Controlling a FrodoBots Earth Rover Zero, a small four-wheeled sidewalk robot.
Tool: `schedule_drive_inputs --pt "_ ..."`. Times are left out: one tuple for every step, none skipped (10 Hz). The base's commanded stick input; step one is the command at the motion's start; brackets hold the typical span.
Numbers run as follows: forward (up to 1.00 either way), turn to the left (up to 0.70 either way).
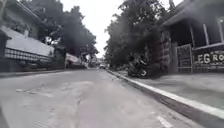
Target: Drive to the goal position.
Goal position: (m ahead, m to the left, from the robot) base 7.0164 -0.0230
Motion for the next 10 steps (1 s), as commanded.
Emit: schedule_drive_inputs --pt "0.70 0.00" --pt "0.70 0.00" --pt "0.70 0.00" --pt "0.70 0.00" --pt "0.70 0.00" --pt "0.70 0.01" --pt "0.70 0.02" --pt "0.70 0.16" --pt "0.70 0.15" --pt "0.70 0.02"
